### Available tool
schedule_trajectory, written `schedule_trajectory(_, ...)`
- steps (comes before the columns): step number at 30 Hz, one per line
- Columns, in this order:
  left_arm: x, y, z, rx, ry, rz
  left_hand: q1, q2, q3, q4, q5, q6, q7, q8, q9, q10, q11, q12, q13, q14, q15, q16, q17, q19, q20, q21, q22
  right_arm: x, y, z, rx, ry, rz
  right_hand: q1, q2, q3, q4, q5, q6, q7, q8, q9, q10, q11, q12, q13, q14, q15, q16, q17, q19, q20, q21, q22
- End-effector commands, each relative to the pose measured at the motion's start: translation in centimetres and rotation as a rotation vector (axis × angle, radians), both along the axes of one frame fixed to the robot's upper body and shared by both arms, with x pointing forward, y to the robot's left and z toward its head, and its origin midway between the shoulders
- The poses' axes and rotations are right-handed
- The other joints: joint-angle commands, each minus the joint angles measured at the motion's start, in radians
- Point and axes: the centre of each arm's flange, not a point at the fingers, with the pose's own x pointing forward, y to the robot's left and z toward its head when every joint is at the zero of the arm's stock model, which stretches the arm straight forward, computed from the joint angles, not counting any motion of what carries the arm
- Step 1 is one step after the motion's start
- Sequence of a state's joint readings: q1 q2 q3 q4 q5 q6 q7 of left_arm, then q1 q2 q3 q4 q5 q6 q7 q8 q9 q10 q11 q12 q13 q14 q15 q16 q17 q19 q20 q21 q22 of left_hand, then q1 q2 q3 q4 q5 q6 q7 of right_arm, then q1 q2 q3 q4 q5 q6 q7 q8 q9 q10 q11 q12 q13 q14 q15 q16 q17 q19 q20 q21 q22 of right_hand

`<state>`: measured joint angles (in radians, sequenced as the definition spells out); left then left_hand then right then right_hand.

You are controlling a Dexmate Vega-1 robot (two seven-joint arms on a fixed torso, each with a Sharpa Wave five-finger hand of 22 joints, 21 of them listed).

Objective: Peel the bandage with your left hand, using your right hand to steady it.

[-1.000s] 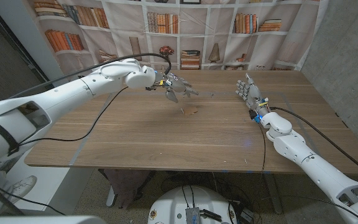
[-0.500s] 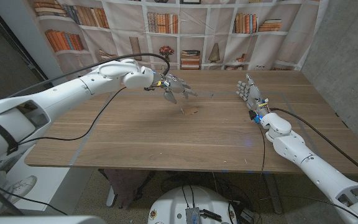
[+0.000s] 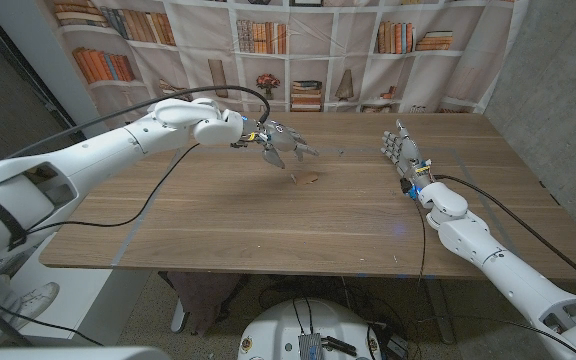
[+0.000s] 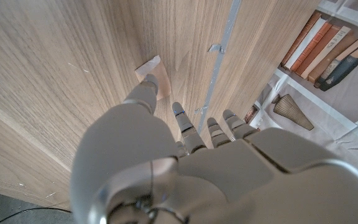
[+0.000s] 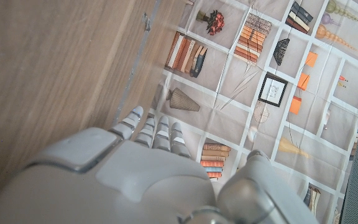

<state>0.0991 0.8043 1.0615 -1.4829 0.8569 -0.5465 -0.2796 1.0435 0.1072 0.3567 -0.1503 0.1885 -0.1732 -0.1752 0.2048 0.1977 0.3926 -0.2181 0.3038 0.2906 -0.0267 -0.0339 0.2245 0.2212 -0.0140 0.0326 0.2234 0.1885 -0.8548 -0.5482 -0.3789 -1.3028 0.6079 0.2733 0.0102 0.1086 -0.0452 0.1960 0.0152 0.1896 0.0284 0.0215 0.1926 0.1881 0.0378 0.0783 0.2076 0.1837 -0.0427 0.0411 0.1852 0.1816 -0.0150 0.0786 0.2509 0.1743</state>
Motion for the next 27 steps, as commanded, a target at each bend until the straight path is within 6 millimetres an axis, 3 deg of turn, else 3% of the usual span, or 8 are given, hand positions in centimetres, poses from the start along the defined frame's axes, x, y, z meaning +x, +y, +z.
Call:
schedule_trajectory(1,0.4,0.7,-0.4,0.005,0.001,-0.002,0.007,0.007,0.005,-0.003,0.000,-0.218,0.003,0.006,0.004,0.010,-0.002,0.008,0.007,0.006,-0.124,0.006,0.006,0.006,0.005,0.009,0.003,-0.1,0.1,-0.3,0.007,0.007,-0.009,0.003,0.010,0.000,-0.003,0.003,-0.003,0.000,0.004,0.004,0.002,-0.002,0.003,0.003,-0.004,-0.003,0.001,-0.001,0.002,0.005,-0.004,0.005)
schedule_trajectory(14,0.0,0.6,-0.8,0.023,-0.002,-0.015,0.026,0.016,0.016,-0.005,0.005,-0.195,0.032,0.010,0.005,0.007,-0.002,0.023,0.023,0.020,-0.115,0.009,0.015,0.009,0.023,0.009,0.004,-0.1,0.3,-0.4,0.013,0.005,-0.011,0.006,0.012,0.000,-0.005,0.004,-0.004,-0.002,0.004,0.004,0.001,-0.003,0.003,0.003,-0.005,-0.005,0.000,-0.001,0.003,0.005,-0.009,0.005)
schedule_trajectory(27,1.0,1.2,-2.0,0.015,0.011,0.011,0.020,0.011,0.010,0.006,0.006,-0.156,0.029,0.017,0.006,0.024,-0.002,0.054,0.045,0.048,-0.123,0.017,0.026,0.025,0.022,0.013,0.004,-0.2,0.3,-0.7,0.016,0.008,-0.016,0.007,0.013,0.000,-0.008,0.004,-0.004,-0.001,0.004,0.004,0.001,-0.001,0.003,0.003,-0.005,-0.004,0.000,-0.002,0.004,0.006,-0.013,0.005)
